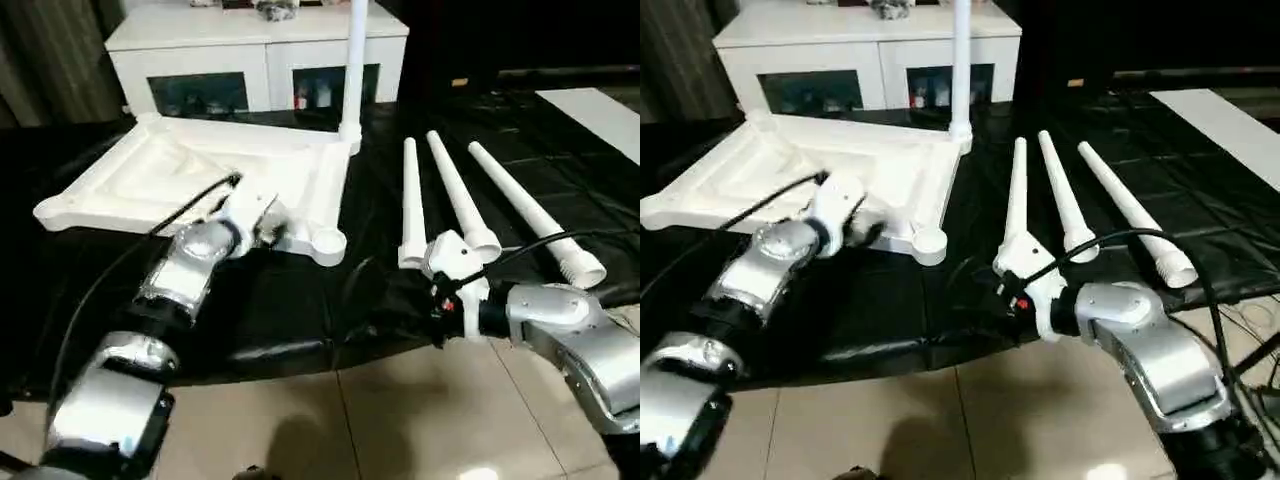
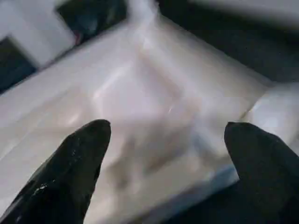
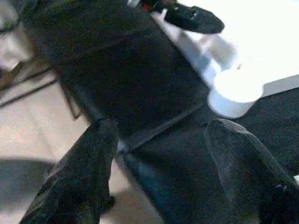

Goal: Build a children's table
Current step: Rotate table base

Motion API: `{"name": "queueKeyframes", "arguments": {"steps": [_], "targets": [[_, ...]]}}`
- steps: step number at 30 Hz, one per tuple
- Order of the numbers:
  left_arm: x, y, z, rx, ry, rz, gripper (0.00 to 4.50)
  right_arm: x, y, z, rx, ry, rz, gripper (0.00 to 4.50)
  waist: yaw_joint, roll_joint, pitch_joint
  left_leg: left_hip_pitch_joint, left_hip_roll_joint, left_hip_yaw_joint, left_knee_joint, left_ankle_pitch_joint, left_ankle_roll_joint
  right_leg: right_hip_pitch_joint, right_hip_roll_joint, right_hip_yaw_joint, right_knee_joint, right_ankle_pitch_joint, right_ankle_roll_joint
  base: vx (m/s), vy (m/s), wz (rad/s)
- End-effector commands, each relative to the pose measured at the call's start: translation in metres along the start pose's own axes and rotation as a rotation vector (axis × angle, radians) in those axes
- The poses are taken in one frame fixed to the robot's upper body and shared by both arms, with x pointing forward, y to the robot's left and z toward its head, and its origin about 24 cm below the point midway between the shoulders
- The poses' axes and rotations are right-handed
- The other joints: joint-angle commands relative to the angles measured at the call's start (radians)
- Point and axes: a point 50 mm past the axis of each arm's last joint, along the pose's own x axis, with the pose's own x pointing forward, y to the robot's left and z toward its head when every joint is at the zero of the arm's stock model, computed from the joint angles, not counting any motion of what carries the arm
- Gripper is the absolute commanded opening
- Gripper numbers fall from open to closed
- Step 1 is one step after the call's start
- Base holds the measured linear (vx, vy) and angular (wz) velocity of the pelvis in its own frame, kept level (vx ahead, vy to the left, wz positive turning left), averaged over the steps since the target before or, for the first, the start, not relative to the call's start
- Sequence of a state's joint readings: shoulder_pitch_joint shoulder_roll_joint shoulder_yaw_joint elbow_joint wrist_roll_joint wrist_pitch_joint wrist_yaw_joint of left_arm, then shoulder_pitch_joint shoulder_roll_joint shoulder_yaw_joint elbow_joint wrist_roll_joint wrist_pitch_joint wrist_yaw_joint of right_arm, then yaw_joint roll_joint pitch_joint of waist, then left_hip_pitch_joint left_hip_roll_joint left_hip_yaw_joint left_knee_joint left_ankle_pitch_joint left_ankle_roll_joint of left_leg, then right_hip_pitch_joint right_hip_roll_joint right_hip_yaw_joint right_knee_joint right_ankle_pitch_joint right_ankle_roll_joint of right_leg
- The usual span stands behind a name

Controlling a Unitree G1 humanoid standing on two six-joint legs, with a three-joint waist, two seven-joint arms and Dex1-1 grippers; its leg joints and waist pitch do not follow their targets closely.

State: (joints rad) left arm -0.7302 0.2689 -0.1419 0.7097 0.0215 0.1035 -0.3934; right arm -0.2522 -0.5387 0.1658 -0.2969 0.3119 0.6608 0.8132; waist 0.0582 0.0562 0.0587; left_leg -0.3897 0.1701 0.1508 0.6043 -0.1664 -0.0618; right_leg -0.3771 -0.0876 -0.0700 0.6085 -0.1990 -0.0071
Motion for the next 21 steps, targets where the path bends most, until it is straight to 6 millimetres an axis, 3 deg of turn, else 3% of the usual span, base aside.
{"name": "queueKeyframes", "arguments": {"steps": [1, 2, 3, 4, 6, 7, 8, 9, 10, 13, 14, 15, 16, 18, 20, 21], "targets": [[-0.004, -0.002, 0.013, -0.054, -0.113, -0.025, 4.46, -0.005, -0.004, 0.006, -0.008, -0.048, -0.083, 3.28, 0.0, 0.002, -0.059, 0.023, 0.047, -0.024, -0.093, -0.446, -0.002, 0.023, -0.061, 0.036, -0.091, -0.314, -0.168, 0.0, 0.0, 0.0], [-0.007, -0.004, 0.016, -0.111, -0.142, 0.013, 4.46, -0.003, -0.009, 0.007, -0.003, -0.067, -0.177, 3.28, -0.002, 0.003, -0.058, 0.025, 0.048, -0.022, -0.092, -0.447, -0.006, 0.02, -0.064, 0.038, -0.09, -0.33, -0.169, 0.0, 0.0, 0.0], [-0.012, -0.004, 0.021, -0.166, -0.196, 0.078, 4.46, 0.0, -0.017, 0.008, 0.016, -0.092, -0.325, 3.28, -0.007, -0.008, -0.056, 0.019, 0.045, -0.019, -0.091, -0.427, -0.004, 0.02, -0.064, 0.038, -0.092, -0.349, -0.164, 0.0, 0.0, 0.0], [-0.016, -0.004, 0.025, -0.188, -0.235, 0.127, 4.46, 0.001, -0.022, 0.008, 0.036, -0.105, -0.402, 3.28, -0.007, -0.003, -0.06, 0.015, 0.05, -0.022, -0.091, -0.401, -0.011, 0.023, -0.067, 0.039, -0.083, -0.327, -0.17, 0.0, 0.0, 0.0], [-0.027, -0.007, 0.03, -0.199, -0.285, 0.235, 4.46, -0.002, -0.034, 0.004, 0.145, -0.156, -0.648, 3.28, -0.015, -0.003, -0.057, 0.02, 0.046, -0.014, -0.091, -0.39, -0.007, 0.009, -0.061, 0.04, -0.092, -0.356, -0.154, 0.0, 0.0, 0.0], [-0.028, -0.008, 0.03, -0.201, -0.285, 0.237, 4.46, -0.003, -0.035, 0.003, 0.162, -0.162, -0.673, 3.28, -0.018, -0.007, -0.057, 0.019, 0.041, -0.013, -0.088, -0.393, -0.004, 0.013, -0.056, 0.038, -0.096, -0.391, -0.129, 0.0, 0.0, 0.0], [-0.031, -0.008, 0.029, -0.198, -0.281, 0.274, 4.46, -0.004, -0.034, 0.001, 0.202, -0.18, -0.695, 3.28, -0.015, -0.004, -0.056, 0.023, 0.041, -0.012, -0.088, -0.393, -0.002, 0.009, -0.055, 0.04, -0.099, -0.402, -0.118, 0.0, 0.0, 0.0], [-0.038, -0.009, 0.029, -0.194, -0.293, 0.322, 4.46, -0.008, -0.032, -0.002, 0.232, -0.212, -0.755, 3.28, -0.018, -0.003, -0.057, 0.019, 0.045, -0.011, -0.09, -0.364, 0.002, 0.011, -0.056, 0.044, -0.096, -0.361, -0.112, 0.0, 0.0, 0.0], [-0.047, -0.013, 0.028, -0.197, -0.309, 0.355, 4.46, -0.013, -0.03, -0.008, 0.282, -0.257, -0.844, 3.28, -0.02, -0.001, -0.057, 0.012, 0.048, -0.011, -0.094, -0.338, 0.007, 0.013, -0.054, 0.043, -0.094, -0.331, -0.108, 0.0, 0.0, 0.0], [-0.054, -0.017, 0.033, -0.217, -0.365, 0.35, 4.46, -0.017, -0.031, -0.013, 0.308, -0.255, -0.912, 3.28, -0.024, -0.004, -0.063, 0.012, 0.043, -0.009, -0.091, -0.311, 0.008, 0.018, -0.046, 0.043, -0.087, -0.269, -0.115, 0.058, -0.017, -0.01], [-0.056, -0.018, 0.034, -0.227, -0.374, 0.354, 4.46, -0.017, -0.032, -0.014, 0.317, -0.257, -0.924, 3.28, -0.026, -0.001, -0.063, 0.015, 0.044, -0.009, -0.093, -0.336, 0.007, 0.024, -0.046, 0.042, -0.085, -0.279, -0.114, 0.0, 0.0, 0.0], [-0.056, -0.018, 0.034, -0.23, -0.377, 0.355, 4.46, -0.017, -0.032, -0.014, 0.32, -0.257, -0.929, 3.28, -0.03, 0.001, -0.058, 0.028, 0.044, -0.007, -0.098, -0.415, 0.008, 0.025, -0.044, 0.039, -0.093, -0.363, -0.1, 0.0, 0.0, 0.0], [-0.058, -0.018, 0.035, -0.241, -0.387, 0.36, 4.46, -0.018, -0.032, -0.015, 0.324, -0.256, -0.938, 3.28, -0.033, -0.004, -0.057, 0.037, 0.043, -0.006, -0.099, -0.456, 0.01, 0.024, -0.04, 0.035, -0.1, -0.412, -0.094, 0.0, 0.0, 0.0], [-0.058, -0.019, 0.037, -0.253, -0.386, 0.369, 4.46, -0.014, -0.031, -0.018, 0.33, -0.239, -0.942, 3.28, -0.045, 0.002, -0.042, 0.076, 0.034, -0.002, -0.099, -0.593, 0.023, 0.023, -0.024, 0.018, -0.126, -0.599, -0.067, 0.0, 0.0, 0.0], [-0.059, -0.021, 0.039, -0.27, -0.374, 0.368, 4.46, -0.011, -0.03, -0.018, 0.341, -0.24, -0.961, 3.28, -0.061, -0.004, -0.031, 0.105, 0.023, -0.001, -0.092, -0.657, 0.02, 0.027, -0.015, -0.003, -0.151, -0.711, -0.03, 0.0, 0.0, 0.0], [-0.059, -0.022, 0.04, -0.26, -0.37, 0.368, 4.46, -0.01, -0.03, -0.017, 0.346, -0.247, -0.961, 3.28, -0.073, -0.001, -0.024, 0.121, 0.023, -0.004, -0.095, -0.686, 0.019, 0.028, -0.013, -0.009, -0.157, -0.72, -0.022, 0.063, 0.016, -0.08]]}}
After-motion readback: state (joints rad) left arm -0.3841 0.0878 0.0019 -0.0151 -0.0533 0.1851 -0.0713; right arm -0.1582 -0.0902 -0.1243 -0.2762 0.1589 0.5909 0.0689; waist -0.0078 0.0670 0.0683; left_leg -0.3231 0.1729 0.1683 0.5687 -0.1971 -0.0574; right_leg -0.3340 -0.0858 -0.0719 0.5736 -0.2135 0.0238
